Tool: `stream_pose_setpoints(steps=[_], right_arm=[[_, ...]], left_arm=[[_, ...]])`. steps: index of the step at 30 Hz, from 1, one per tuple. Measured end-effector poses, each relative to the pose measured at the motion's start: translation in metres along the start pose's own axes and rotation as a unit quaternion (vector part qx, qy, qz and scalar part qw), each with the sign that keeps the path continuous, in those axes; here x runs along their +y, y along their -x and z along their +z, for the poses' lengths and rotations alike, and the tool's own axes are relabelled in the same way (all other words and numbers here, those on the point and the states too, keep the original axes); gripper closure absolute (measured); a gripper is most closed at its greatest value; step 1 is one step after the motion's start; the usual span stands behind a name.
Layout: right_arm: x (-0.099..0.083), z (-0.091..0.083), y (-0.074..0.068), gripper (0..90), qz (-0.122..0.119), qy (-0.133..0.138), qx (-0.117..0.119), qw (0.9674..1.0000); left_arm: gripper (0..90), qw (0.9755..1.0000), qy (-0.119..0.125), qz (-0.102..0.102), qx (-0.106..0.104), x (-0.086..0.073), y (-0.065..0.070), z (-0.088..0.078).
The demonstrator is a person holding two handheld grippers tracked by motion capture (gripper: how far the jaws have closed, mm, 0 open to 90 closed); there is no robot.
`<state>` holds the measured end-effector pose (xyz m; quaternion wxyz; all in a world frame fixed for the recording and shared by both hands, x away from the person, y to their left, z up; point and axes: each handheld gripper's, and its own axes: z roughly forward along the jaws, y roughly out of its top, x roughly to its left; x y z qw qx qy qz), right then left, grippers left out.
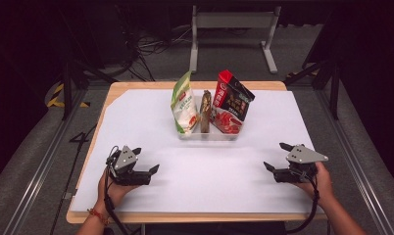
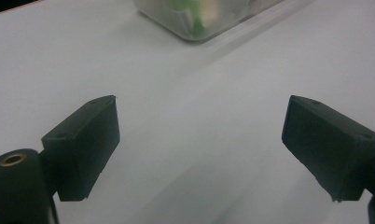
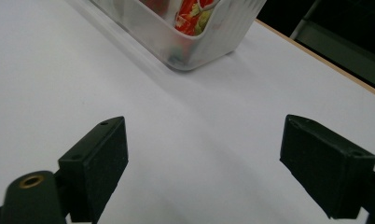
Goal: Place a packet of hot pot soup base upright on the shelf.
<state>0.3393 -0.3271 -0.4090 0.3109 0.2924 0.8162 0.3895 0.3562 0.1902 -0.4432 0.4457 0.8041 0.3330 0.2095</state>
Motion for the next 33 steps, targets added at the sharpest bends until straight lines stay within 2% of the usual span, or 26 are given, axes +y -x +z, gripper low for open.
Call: stream_pose_setpoints(steps=[6,15,21,29,33], right_arm=[[-0.010,-0.006,0.000,15.8,0.016,0.003,0.006,0.9998],[-0.028,-0.014,-0.003,16.1,0.009,-0.001,-0.005,0.9999],[-0.038,-0.024,-0.002,16.6,0.021,0.011,-0.010,0.9997],[-0.051,-0.033,-0.001,16.5,0.043,0.009,-0.016,0.9989],[-0.052,-0.033,-0.002,16.5,0.040,0.007,-0.021,0.9989]], left_arm=[[12.0,1.0000,0.000,-0.001,0.000,0.000,0.000,0.000],[12.0,1.0000,-0.002,0.000,0.001,0.000,0.001,0.001],[11.9,1.0000,-0.003,0.004,-0.003,0.001,0.002,0.002],[11.6,0.9999,0.002,0.013,-0.009,0.001,0.004,0.002],[11.6,0.9999,0.001,0.012,-0.008,0.001,0.003,0.002]])
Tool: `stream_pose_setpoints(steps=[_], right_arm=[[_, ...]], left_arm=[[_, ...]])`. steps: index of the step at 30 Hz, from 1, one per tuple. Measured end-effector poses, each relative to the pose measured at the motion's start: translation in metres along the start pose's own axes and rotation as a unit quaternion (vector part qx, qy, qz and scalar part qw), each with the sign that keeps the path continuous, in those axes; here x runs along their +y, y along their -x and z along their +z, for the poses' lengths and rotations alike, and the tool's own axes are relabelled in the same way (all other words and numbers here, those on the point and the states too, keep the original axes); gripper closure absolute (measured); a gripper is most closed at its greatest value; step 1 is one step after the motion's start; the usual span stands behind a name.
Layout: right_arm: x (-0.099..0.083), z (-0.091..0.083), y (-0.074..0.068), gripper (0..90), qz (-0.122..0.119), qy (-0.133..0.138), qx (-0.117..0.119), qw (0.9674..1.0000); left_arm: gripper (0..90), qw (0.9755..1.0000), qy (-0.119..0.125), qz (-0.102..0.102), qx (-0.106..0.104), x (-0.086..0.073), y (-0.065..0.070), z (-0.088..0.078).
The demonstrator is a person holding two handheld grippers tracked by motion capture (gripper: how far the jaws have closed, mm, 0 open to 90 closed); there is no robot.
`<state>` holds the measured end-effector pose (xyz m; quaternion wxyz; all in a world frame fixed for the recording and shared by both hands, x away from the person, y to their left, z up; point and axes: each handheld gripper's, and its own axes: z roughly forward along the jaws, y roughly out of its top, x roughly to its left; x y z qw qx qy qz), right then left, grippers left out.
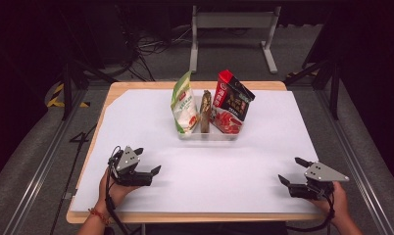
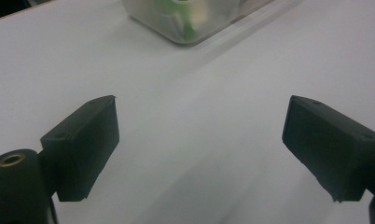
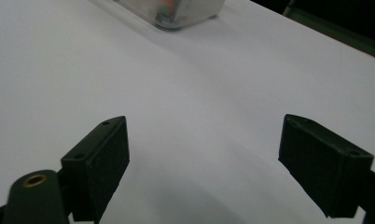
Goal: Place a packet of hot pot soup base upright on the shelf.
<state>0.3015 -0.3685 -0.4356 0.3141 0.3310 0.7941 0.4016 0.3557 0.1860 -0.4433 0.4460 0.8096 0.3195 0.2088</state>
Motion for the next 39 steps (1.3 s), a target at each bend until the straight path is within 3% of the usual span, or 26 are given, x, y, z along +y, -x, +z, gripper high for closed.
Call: stream_pose_setpoints(steps=[19,31,39], right_arm=[[0.0045,-0.0082,-0.0037,16.5,-0.004,0.018,-0.011,0.9998],[0.0038,-0.0072,-0.0046,16.7,-0.014,0.013,-0.020,0.9996],[0.0035,-0.0080,-0.0022,16.7,-0.005,0.016,-0.022,0.9996]], left_arm=[[11.6,1.0000,0.000,0.007,-0.004,0.0019,0.0006,0.0023],[11.6,1.0000,-0.005,0.008,-0.003,0.0019,0.0000,0.0056],[11.6,1.0000,-0.007,0.006,-0.001,0.0017,-0.0012,0.0065]])
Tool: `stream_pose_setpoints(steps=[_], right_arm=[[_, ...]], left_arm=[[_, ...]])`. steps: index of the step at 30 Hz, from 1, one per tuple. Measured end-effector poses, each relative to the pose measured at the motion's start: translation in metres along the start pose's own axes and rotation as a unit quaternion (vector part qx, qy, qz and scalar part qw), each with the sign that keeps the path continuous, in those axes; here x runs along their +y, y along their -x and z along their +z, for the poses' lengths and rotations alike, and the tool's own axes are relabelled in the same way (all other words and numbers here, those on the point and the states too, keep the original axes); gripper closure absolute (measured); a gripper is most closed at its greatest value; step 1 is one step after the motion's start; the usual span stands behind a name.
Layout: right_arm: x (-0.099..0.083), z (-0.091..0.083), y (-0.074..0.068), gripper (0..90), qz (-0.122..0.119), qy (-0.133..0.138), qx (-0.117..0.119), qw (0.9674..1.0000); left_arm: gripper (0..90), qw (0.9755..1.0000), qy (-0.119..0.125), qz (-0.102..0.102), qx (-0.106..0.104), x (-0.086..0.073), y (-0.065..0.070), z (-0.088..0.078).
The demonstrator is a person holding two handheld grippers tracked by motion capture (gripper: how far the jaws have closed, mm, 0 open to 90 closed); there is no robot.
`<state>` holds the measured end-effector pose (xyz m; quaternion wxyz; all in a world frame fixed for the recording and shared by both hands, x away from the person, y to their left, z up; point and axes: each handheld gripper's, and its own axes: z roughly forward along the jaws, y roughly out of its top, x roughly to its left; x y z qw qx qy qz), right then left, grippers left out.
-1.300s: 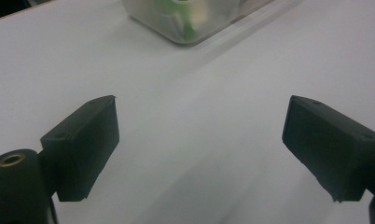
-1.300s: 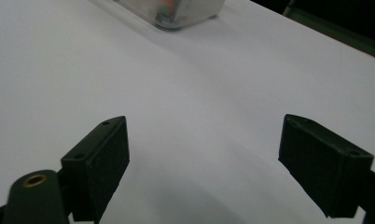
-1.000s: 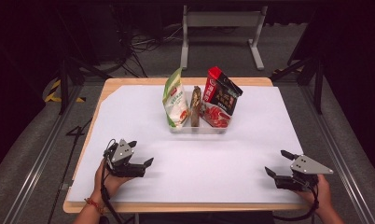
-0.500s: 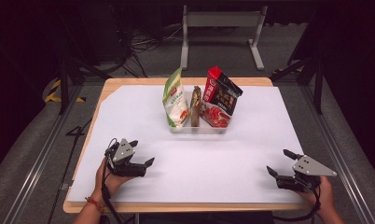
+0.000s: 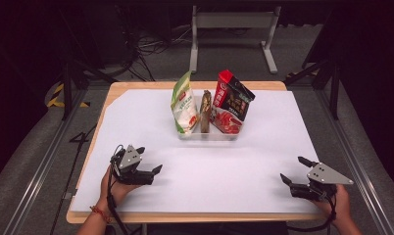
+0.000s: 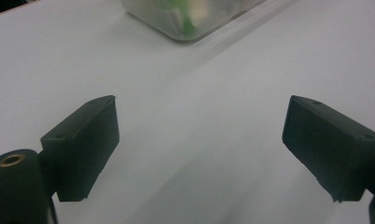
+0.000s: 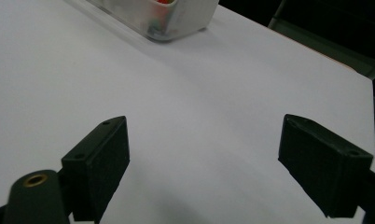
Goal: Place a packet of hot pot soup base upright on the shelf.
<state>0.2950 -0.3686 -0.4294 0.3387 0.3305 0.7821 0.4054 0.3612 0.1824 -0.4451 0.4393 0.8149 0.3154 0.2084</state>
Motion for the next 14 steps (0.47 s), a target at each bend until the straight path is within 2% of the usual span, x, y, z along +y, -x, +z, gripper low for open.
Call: stream_pose_setpoints(steps=[14], right_arm=[[-0.0004,0.0018,-0.0006,16.7,0.002,-0.005,-0.003,1.0000]], left_arm=[[11.6,1.0000,-0.003,-0.002,0.001,0.0001,-0.0001,0.0007]])
